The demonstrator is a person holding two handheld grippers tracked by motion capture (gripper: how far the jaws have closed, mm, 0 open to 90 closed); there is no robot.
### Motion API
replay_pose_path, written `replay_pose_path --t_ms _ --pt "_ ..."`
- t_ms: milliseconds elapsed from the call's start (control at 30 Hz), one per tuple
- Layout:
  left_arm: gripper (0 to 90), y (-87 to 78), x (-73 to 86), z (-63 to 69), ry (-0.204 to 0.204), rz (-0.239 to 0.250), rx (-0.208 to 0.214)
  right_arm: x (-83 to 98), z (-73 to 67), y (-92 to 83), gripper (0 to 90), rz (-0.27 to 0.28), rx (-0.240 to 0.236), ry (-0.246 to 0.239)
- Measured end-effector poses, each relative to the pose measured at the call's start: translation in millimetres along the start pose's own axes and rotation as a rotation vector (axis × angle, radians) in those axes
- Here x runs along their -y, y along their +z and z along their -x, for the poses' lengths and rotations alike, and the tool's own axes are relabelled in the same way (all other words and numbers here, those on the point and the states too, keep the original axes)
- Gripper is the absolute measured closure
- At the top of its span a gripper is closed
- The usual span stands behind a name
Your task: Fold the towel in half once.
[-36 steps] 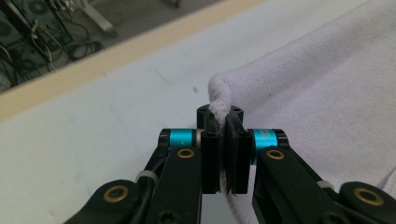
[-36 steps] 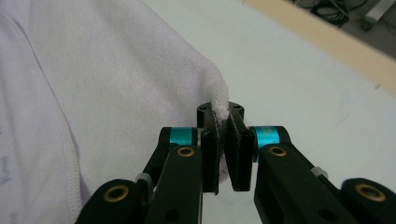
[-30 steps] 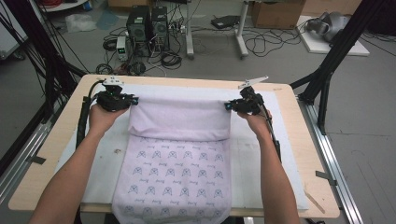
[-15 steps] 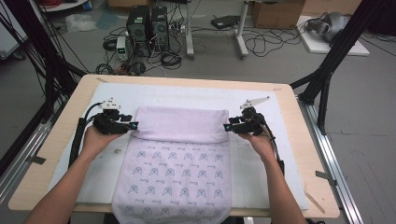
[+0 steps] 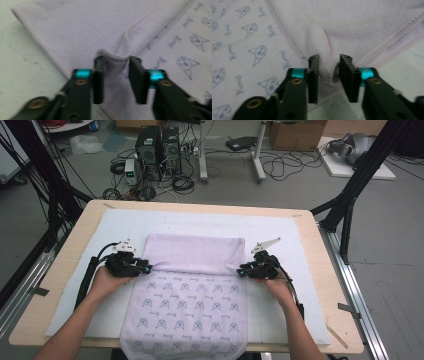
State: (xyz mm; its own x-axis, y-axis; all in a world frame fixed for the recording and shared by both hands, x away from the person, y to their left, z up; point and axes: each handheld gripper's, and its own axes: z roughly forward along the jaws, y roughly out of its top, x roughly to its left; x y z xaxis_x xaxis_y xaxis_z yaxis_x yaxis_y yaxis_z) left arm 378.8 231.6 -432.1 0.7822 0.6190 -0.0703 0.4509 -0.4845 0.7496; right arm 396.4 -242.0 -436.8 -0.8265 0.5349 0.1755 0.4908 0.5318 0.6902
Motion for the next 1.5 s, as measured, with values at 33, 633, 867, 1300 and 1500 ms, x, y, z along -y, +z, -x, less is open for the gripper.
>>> replay_pose_path --t_ms 33,633,867,1300,1500 --pt "81.6 -0.3 -0.2 0.7 0.005 -0.003 -0.006 0.4 -0.7 -0.2 78.0 -0.002 -0.008 -0.005" --pt "86.0 -82.3 36.3 55.1 0.077 0.145 0.011 12.2 -80.2 -54.6 82.4 0.103 -0.076 -0.174" --pt "72.8 -101.5 70.0 95.8 0.139 0.105 0.058 58.1 -121.5 -61.6 71.9 0.122 -0.18 -0.164" --pt "60.2 -75.6 43.3 57.5 0.046 0.127 -0.032 28.2 -75.2 -36.8 53.6 0.098 -0.036 -0.098" --pt "53.6 -32.4 19.9 17.6 -0.052 0.127 -0.083 2.7 -25.5 -25.2 43.1 0.089 0.084 -0.03"
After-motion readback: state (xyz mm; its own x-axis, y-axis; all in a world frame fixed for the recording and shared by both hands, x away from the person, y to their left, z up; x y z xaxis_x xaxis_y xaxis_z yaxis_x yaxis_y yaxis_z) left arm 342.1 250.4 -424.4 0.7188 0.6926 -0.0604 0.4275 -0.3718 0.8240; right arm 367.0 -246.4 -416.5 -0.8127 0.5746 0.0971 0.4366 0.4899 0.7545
